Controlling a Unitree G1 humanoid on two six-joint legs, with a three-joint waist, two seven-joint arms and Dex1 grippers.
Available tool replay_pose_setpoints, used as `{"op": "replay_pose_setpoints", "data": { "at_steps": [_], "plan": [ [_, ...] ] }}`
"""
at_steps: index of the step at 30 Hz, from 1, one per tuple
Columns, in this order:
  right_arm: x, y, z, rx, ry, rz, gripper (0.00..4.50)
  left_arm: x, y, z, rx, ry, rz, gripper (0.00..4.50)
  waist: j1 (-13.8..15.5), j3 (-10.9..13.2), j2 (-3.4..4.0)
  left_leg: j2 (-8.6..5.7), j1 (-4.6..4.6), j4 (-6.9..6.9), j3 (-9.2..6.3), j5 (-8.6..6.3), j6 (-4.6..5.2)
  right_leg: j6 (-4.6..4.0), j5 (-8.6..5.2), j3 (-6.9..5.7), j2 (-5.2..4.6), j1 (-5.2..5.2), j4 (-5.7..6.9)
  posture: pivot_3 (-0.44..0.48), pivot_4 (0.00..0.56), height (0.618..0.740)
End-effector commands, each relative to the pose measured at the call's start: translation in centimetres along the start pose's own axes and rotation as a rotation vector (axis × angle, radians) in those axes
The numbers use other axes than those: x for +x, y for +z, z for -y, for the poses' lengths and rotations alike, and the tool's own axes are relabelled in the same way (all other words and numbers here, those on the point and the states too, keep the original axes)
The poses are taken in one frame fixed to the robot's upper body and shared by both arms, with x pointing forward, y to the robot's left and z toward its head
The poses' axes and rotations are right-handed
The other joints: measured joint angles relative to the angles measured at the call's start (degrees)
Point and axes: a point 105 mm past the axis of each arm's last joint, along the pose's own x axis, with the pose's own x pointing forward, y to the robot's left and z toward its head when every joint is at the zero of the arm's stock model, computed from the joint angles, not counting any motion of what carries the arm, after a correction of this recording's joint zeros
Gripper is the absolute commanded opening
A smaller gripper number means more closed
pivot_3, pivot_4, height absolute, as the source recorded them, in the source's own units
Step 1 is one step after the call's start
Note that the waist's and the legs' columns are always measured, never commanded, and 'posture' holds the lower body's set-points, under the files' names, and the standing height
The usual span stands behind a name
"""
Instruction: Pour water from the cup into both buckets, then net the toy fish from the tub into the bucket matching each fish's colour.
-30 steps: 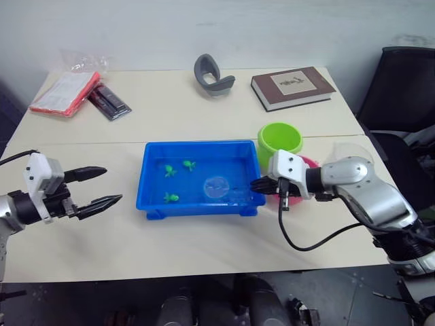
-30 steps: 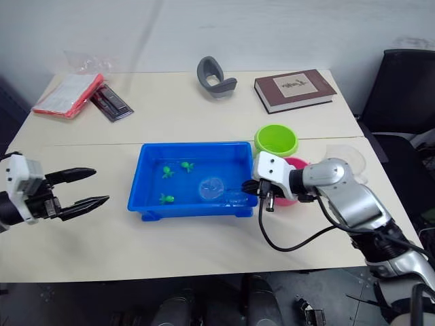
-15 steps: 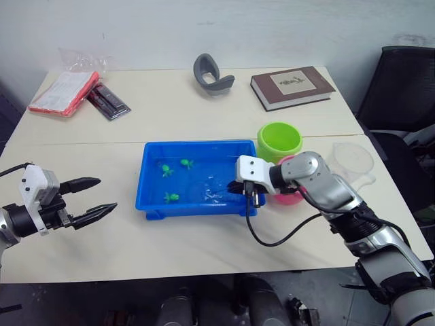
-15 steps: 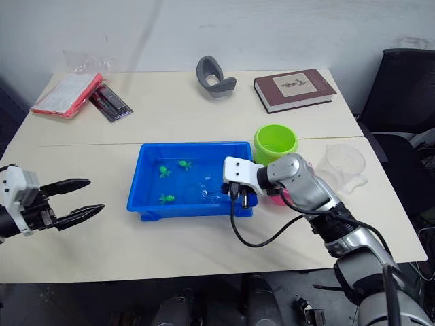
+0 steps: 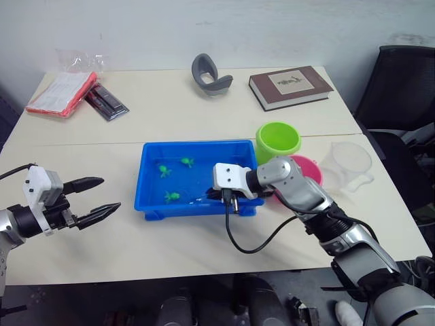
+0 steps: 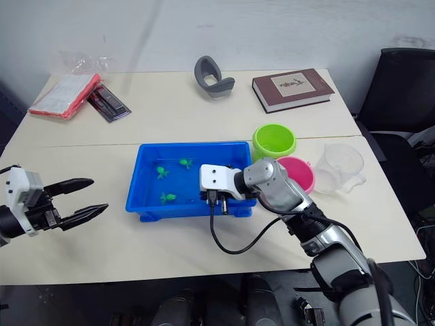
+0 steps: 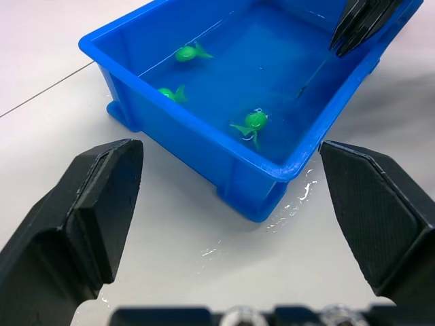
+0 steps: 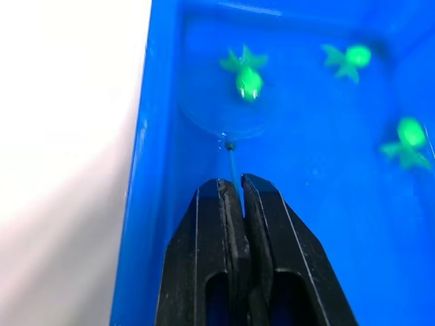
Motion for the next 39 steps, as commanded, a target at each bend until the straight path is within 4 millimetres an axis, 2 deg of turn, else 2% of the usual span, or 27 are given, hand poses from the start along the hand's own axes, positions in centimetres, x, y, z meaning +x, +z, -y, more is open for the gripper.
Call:
{"op": "replay_pose_setpoints", "data": {
  "at_steps": [1,5,9,15,19,21,27,33,36,39],
  "plan": [
    [-0.5,1.5,0.3,-0.035,-0.031,0.067,0.0,0.2,1.0,0.1,0.034,0.0,0.032,4.44,0.0,0.0,0.0,0.0,0.0,0.0,0.0,0.0,0.0,0.0,0.0,0.0,0.0,0.0,0.0,0.0,0.15,0.74],
    [-2.4,2.1,0.9,-0.085,-0.079,0.123,0.0,0.4,1.0,0.0,0.033,-0.002,0.041,4.44,0.1,0.0,0.0,-0.01,0.0,0.0,0.0,0.0,0.0,0.0,0.0,0.01,-0.01,0.0,-0.01,0.0,0.15,0.74],
    [-4.9,2.5,0.7,-0.053,-0.1,0.196,0.0,1.1,1.4,0.2,0.059,-0.021,0.062,4.44,0.3,0.0,-0.01,-0.05,-0.02,0.0,-0.06,0.0,0.01,0.0,0.0,0.0,-0.05,0.03,-0.02,0.0,0.15,0.74],
    [-9.0,1.4,0.4,0.004,-0.217,0.23,0.0,3.4,4.4,0.8,0.134,-0.077,0.164,4.44,0.5,0.0,-0.02,-0.04,-0.01,0.0,-0.07,0.0,0.01,0.0,0.0,-0.01,-0.04,0.03,-0.01,0.0,0.15,0.74],
    [-9.9,-1.0,-0.8,0.041,-0.25,0.167,0.0,4.6,4.6,1.1,0.13,-0.111,0.176,4.44,0.4,0.0,-0.03,-0.13,0.01,0.0,-0.02,-0.03,0.08,0.04,0.02,-0.04,-0.05,0.09,-0.05,0.0,0.15,0.74],
    [-10.1,-1.6,-1.4,0.006,-0.242,0.119,0.0,5.2,4.6,1.1,0.129,-0.13,0.18,4.44,0.2,0.0,-0.03,-0.12,0.05,-0.01,0.06,-0.04,0.1,0.06,0.03,-0.04,-0.04,0.09,-0.05,0.0,0.15,0.74],
    [-11.5,-0.7,-0.9,0.052,-0.318,0.143,0.0,6.4,4.9,0.6,0.133,-0.155,0.197,4.44,0.4,0.0,-0.02,0.06,0.07,0.0,0.1,0.02,-0.04,0.05,0.02,-0.04,0.26,0.06,-0.02,0.0,0.15,0.74],
    [-14.3,0.5,-0.9,0.073,-0.402,0.178,0.0,7.4,5.2,1.1,0.095,-0.217,0.228,4.44,0.8,0.0,-0.02,-0.05,0.04,0.01,0.08,0.0,0.06,0.06,0.03,-0.02,0.36,0.07,-0.04,0.0,0.15,0.74],
    [-16.9,1.2,-0.5,0.104,-0.488,0.217,0.0,8.0,5.3,1.3,0.096,-0.243,0.23,4.44,1.0,0.0,-0.02,-0.05,0.03,0.01,0.09,-0.02,0.08,0.07,0.04,-0.01,0.36,0.08,-0.07,0.0,0.15,0.74],
    [-20.0,0.1,0.0,0.124,-0.6,0.169,0.0,8.6,6.1,1.3,0.114,-0.246,0.272,4.44,1.7,0.0,-0.03,-0.05,0.04,0.03,0.09,-0.01,0.08,0.07,0.04,-0.02,0.39,0.08,-0.06,0.0,0.15,0.74]
  ]
}}
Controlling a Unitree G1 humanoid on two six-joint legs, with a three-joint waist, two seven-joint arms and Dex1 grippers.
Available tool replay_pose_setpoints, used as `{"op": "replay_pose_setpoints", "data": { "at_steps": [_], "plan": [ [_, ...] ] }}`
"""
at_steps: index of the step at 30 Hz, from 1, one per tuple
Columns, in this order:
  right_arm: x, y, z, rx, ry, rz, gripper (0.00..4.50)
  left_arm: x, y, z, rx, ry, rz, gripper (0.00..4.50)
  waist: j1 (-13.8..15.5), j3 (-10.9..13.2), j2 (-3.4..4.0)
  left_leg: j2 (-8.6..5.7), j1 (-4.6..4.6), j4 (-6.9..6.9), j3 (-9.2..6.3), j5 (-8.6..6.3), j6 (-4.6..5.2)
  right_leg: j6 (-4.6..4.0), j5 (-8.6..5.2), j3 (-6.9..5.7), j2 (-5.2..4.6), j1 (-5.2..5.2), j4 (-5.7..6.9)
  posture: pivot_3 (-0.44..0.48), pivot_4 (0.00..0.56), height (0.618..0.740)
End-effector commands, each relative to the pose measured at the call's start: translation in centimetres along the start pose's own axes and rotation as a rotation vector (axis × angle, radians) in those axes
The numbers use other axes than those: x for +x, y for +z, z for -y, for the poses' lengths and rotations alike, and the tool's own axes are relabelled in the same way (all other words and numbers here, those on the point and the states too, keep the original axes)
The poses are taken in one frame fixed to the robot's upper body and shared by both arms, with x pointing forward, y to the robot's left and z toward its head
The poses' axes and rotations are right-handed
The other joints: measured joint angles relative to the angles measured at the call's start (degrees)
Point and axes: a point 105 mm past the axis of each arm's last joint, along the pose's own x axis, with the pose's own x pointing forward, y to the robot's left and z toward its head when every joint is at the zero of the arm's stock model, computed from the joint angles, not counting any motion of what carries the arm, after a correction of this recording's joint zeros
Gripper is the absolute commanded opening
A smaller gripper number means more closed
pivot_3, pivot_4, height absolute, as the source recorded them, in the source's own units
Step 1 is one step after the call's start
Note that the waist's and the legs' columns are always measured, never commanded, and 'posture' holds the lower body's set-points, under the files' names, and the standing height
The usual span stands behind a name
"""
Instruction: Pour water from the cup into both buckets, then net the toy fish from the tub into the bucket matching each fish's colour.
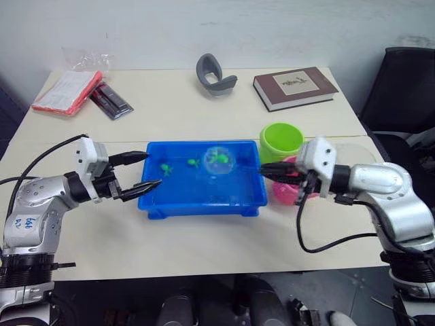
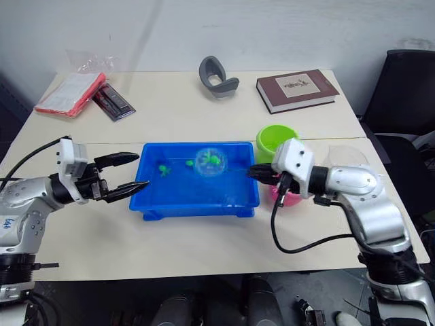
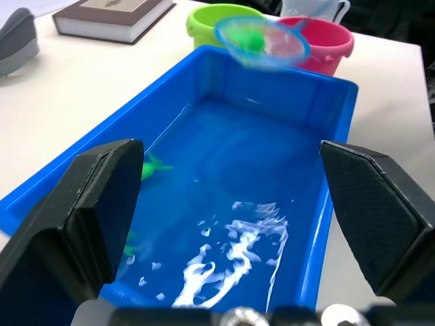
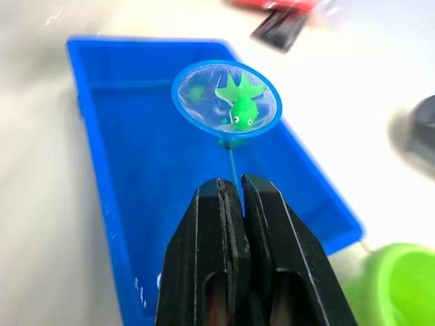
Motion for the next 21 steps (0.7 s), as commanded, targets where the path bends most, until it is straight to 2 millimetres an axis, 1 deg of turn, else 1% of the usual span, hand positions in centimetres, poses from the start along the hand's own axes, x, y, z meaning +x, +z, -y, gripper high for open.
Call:
{"op": "replay_pose_setpoints", "data": {
  "at_steps": [1,3,6,8,14,17,21],
  "plan": [
    [-3.3,0.5,2.7,-0.044,-0.147,-0.028,0.0,0.5,1.2,-0.2,0.038,-0.006,0.046,4.44,0.3,0.0,0.0,-0.01,0.01,0.01,0.01,0.0,0.0,0.0,0.0,0.0,0.01,0.01,-0.01,0.0,0.15,0.74],
    [-4.8,-0.5,3.9,-0.07,-0.209,-0.085,0.0,0.9,1.3,-0.1,0.039,-0.019,0.053,4.44,0.4,0.0,-0.01,-0.03,0.02,0.01,0.01,0.01,0.02,0.02,0.01,0.01,0.01,0.03,-0.01,0.0,0.15,0.74],
    [-6.2,-1.8,5.7,-0.107,-0.294,-0.137,0.0,1.2,1.4,0.0,0.037,-0.024,0.059,4.44,0.4,0.0,-0.01,-0.04,0.02,0.0,0.05,0.01,0.05,0.06,0.03,0.05,0.02,0.05,-0.05,0.0,0.15,0.74],
    [-6.7,-2.7,6.7,-0.148,-0.342,-0.16,0.0,1.3,1.3,0.1,0.036,-0.03,0.06,4.44,0.2,0.0,-0.01,-0.03,0.04,0.0,0.09,0.01,0.04,0.06,0.04,0.07,0.04,0.05,-0.04,0.0,0.15,0.74],
    [-6.5,-4.5,8.4,-0.257,-0.44,-0.186,0.0,1.7,1.5,0.3,0.036,-0.035,0.068,4.44,0.1,0.0,-0.01,0.02,0.09,-0.01,0.17,0.03,0.0,0.06,0.04,0.16,0.13,0.04,-0.01,0.0,0.15,0.74],
    [-6.3,-5.6,9.1,-0.408,-0.447,-0.271,0.0,1.7,1.7,0.3,0.038,-0.037,0.07,4.44,0.1,0.0,-0.01,0.02,0.1,0.0,0.17,0.04,-0.01,0.06,0.03,0.19,0.12,0.04,-0.01,0.0,0.15,0.74],
    [-6.7,-5.9,9.9,-0.669,-0.468,-0.35,0.0,1.7,1.7,0.5,0.033,-0.032,0.068,4.44,0.2,0.0,0.04,0.01,0.09,0.0,0.18,0.04,0.0,0.07,0.04,0.24,0.08,0.04,-0.01,0.0,0.15,0.74]
  ]
}}
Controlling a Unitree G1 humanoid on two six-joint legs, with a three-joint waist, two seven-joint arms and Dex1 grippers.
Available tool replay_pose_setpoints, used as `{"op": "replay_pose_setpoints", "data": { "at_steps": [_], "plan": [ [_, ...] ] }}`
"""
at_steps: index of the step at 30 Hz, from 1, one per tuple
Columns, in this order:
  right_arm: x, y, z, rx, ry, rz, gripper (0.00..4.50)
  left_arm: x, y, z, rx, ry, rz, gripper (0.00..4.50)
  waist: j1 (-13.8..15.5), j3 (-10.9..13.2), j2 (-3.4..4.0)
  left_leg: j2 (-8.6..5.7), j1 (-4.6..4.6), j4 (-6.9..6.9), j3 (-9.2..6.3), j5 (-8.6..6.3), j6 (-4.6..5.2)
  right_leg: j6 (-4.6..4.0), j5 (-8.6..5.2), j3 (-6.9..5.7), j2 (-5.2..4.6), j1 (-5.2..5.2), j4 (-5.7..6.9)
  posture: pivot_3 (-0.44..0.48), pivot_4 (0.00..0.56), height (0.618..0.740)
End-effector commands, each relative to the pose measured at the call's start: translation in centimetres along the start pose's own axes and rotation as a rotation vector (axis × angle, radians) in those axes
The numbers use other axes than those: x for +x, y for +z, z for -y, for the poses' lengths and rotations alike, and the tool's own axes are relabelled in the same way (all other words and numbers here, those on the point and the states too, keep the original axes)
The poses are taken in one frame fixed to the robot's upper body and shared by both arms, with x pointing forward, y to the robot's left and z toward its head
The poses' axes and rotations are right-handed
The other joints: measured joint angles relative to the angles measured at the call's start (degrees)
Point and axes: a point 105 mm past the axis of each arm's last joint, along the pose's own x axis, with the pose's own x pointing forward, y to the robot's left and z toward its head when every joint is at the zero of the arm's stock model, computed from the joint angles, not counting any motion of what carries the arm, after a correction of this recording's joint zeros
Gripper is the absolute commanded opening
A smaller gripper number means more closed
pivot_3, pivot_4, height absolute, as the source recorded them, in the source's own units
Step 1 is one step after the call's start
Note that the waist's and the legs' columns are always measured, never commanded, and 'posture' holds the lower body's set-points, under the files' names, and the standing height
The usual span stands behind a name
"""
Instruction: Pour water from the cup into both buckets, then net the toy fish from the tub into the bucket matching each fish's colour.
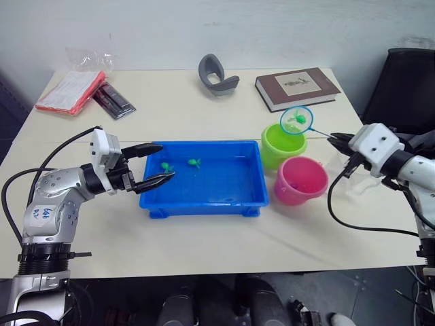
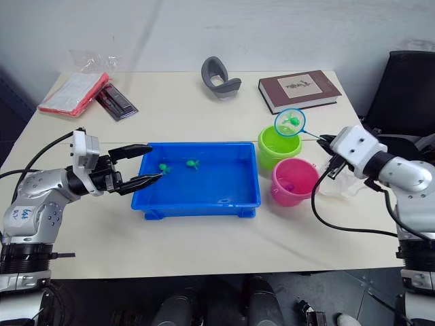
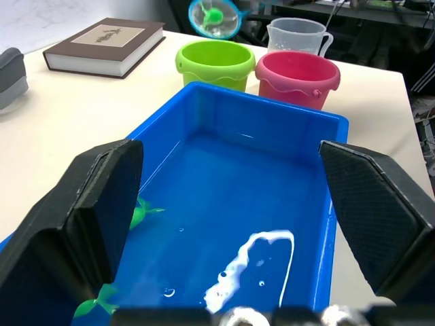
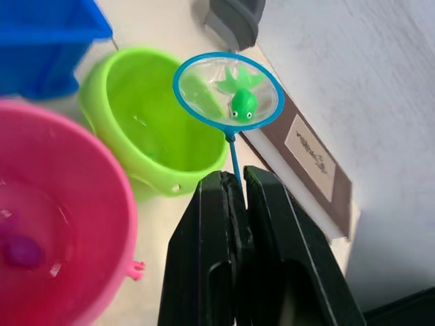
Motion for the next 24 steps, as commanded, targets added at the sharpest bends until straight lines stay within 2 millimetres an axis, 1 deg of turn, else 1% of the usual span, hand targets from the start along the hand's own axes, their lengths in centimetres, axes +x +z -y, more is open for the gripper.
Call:
{"op": "replay_pose_setpoints", "data": {
  "at_steps": [1,3,5,8,10,13,18,19,22,23,24],
  "plan": [
    [-0.7,0.5,2.1,-0.298,-0.083,0.005,0.0,-0.1,1.1,0.4,0.04,-0.003,0.017,4.44,0.1,0.0,0.02,-0.01,0.0,0.0,-0.01,0.0,0.01,0.0,0.0,0.03,-0.03,0.0,0.0,0.0,0.15,0.74],
    [-0.7,0.5,2.1,-0.413,-0.099,0.018,0.0,-0.1,1.0,0.5,0.035,0.001,0.017,4.44,0.0,0.0,0.02,-0.02,0.0,0.0,-0.02,0.01,0.0,0.0,0.0,0.13,-0.05,0.0,0.0,0.0,0.15,0.74],
    [-0.8,0.8,2.2,-0.476,-0.132,0.064,0.0,-0.1,1.0,0.5,0.032,0.004,0.017,4.44,-0.2,0.0,0.02,0.01,0.01,0.0,-0.01,0.03,-0.03,0.0,0.0,0.19,-0.03,0.0,-0.01,0.0,0.15,0.74],
    [-0.9,0.5,2.0,-0.605,-0.132,0.068,0.0,0.0,0.9,0.4,0.055,0.012,0.01,4.44,-0.5,0.0,0.03,0.06,0.01,-0.01,-0.02,0.08,-0.12,0.0,-0.01,0.28,0.02,0.0,0.0,0.0,0.15,0.74],
    [-0.8,0.7,1.9,-0.699,-0.141,0.074,0.0,0.0,1.1,0.3,0.069,0.022,0.014,4.44,-0.8,0.0,0.03,0.1,0.01,-0.01,-0.02,0.09,-0.14,-0.02,-0.02,0.34,0.02,0.0,0.01,0.0,0.15,0.74],
    [-0.4,0.9,1.8,-0.795,-0.157,0.085,0.0,-0.1,1.1,0.3,0.074,0.027,0.017,4.44,-1.3,0.0,0.04,0.12,0.0,-0.01,-0.04,0.11,-0.17,-0.03,-0.02,0.38,0.0,0.0,0.01,0.0,0.15,0.74],
    [0.0,0.3,0.9,-0.868,-0.12,0.103,0.0,0.0,1.2,0.3,0.077,0.03,0.023,4.44,-1.5,0.0,0.04,0.21,0.01,-0.01,-0.04,0.13,-0.23,-0.05,-0.03,0.4,0.04,0.0,0.0,0.0,0.15,0.74],
    [0.1,0.4,0.7,-0.885,-0.119,0.124,0.0,0.0,1.2,0.4,0.077,0.031,0.025,4.44,-1.5,0.0,0.04,0.21,0.01,-0.02,-0.04,0.14,-0.24,-0.06,-0.04,0.4,0.06,0.0,0.01,0.0,0.15,0.74],
    [0.1,0.7,0.7,-0.919,-0.136,0.153,0.0,0.0,0.9,0.9,0.064,0.029,0.03,4.44,-1.5,0.0,0.04,0.22,0.01,-0.02,-0.04,0.14,-0.25,-0.07,-0.04,0.4,0.07,0.0,0.01,0.0,0.15,0.74],
    [0.2,0.4,0.7,-0.924,-0.141,0.142,0.0,0.1,0.8,1.1,0.06,0.028,0.031,4.44,-1.5,0.0,0.04,0.22,0.0,-0.02,-0.04,0.14,-0.25,-0.07,-0.04,0.41,0.06,0.0,0.01,0.0,0.15,0.74],
    [0.3,0.2,0.1,-0.932,-0.121,0.15,0.0,0.2,0.7,1.3,0.054,0.032,0.038,4.44,-1.5,0.0,0.04,0.22,0.01,-0.02,-0.04,0.14,-0.25,-0.07,-0.04,0.42,0.06,0.0,0.01,0.0,0.15,0.74]
  ]
}}
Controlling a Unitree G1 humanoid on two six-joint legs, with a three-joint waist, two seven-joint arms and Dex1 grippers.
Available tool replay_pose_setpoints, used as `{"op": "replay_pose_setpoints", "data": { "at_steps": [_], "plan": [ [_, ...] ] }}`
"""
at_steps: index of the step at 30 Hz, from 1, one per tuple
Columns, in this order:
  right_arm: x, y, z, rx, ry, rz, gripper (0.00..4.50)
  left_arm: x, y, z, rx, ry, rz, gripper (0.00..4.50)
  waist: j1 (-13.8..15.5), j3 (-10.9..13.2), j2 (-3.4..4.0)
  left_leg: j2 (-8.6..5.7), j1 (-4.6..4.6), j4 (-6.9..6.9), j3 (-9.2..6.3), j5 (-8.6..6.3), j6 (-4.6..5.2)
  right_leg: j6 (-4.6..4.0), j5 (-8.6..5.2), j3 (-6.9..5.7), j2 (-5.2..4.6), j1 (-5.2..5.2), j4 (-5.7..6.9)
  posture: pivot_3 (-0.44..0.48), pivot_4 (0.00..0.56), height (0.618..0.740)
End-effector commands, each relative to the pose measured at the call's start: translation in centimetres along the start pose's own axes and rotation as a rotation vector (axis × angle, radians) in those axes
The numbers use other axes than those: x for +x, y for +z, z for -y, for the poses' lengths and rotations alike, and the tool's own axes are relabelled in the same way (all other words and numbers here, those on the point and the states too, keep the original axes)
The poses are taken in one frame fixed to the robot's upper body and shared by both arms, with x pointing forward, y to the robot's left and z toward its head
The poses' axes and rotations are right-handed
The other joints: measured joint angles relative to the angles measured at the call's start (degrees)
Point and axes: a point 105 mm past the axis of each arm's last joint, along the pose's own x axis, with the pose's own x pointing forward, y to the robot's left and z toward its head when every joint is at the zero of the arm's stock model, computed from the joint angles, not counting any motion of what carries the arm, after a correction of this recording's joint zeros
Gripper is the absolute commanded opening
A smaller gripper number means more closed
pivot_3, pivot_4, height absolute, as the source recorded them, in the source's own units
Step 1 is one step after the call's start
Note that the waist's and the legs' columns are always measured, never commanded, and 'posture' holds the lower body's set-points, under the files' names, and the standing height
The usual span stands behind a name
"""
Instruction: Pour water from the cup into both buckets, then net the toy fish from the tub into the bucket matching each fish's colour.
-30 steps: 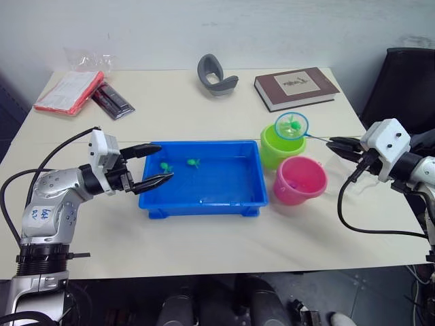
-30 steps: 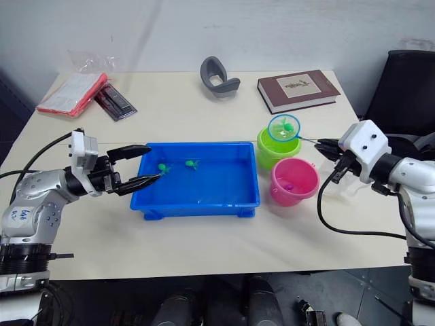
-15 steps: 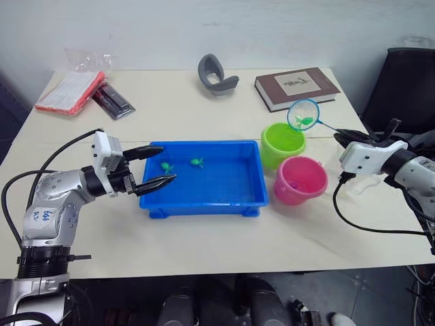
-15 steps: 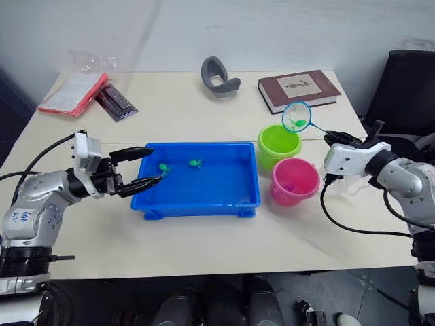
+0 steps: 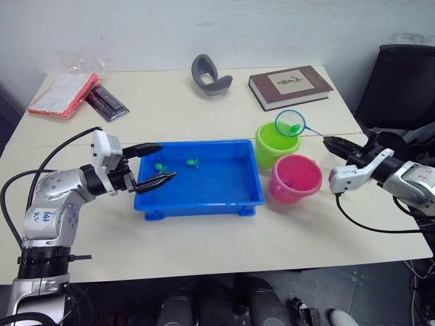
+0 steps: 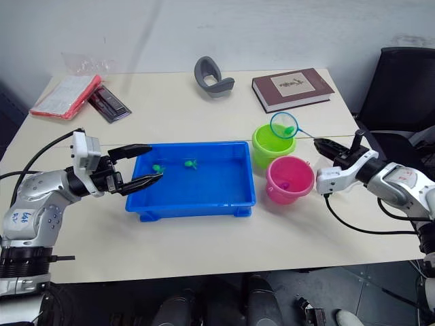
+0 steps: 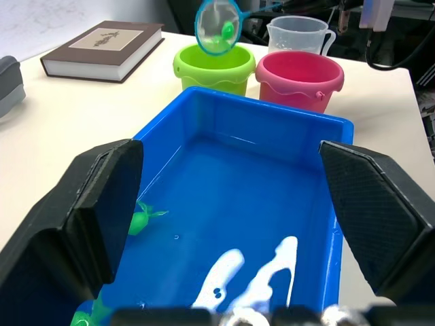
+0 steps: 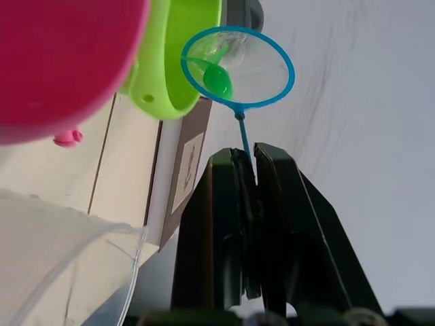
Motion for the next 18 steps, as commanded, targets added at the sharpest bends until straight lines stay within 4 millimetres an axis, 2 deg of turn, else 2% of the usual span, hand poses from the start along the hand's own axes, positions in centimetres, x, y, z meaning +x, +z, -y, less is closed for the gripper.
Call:
{"op": "replay_pose_setpoints", "data": {
  "at_steps": [1,4,7,9,12,15,18],
  "plan": [
    [-0.1,-0.5,0.7,-0.051,-0.029,0.001,0.0,0.1,0.8,0.7,0.025,0.005,0.042,4.44,0.0,0.0,0.0,0.0,0.0,0.0,0.0,0.0,0.0,0.0,0.0,0.0,0.0,0.0,-0.01,0.0,0.15,0.74],
    [0.1,-1.6,1.8,-0.067,-0.085,-0.047,0.0,0.3,0.7,0.9,0.023,0.012,0.047,4.44,0.0,0.0,0.0,0.03,0.0,0.01,-0.01,0.02,-0.03,0.0,0.0,0.0,0.01,0.0,0.0,0.0,0.15,0.74],
    [0.6,-0.6,1.3,-0.072,-0.059,0.015,0.0,0.4,0.6,1.1,0.017,0.012,0.05,4.44,0.0,0.0,0.0,0.03,0.01,0.01,-0.01,0.03,-0.05,-0.01,0.0,0.01,0.01,0.0,0.0,0.0,0.15,0.74],
    [0.5,-1.6,1.6,-0.079,-0.069,-0.028,0.0,0.3,0.5,1.1,0.02,0.015,0.048,4.44,0.0,0.0,0.0,0.04,0.01,0.01,-0.02,0.04,-0.06,-0.01,-0.01,0.01,0.02,0.0,0.0,0.0,0.15,0.74],
    [0.8,-1.1,1.6,-0.084,-0.059,0.013,0.0,0.2,0.7,0.9,0.021,0.027,0.054,4.44,0.1,0.0,0.0,0.03,0.0,0.0,-0.04,0.04,-0.06,-0.02,-0.01,0.0,0.02,0.0,0.0,0.0,0.15,0.74],
    [1.2,0.9,1.0,-0.087,-0.028,0.117,0.0,0.1,0.7,0.8,0.019,0.03,0.056,4.44,0.0,0.0,0.0,0.04,0.0,0.0,-0.04,0.04,-0.06,-0.02,-0.01,0.0,0.02,0.0,0.0,0.0,0.15,0.74],
    [0.8,-1.3,1.8,-0.06,-0.071,0.01,0.0,0.2,0.7,0.8,0.021,0.029,0.054,4.44,0.0,0.0,0.0,0.04,0.0,0.0,-0.03,0.04,-0.06,-0.02,-0.01,0.0,0.02,0.0,0.01,0.0,0.15,0.74]
  ]
}}
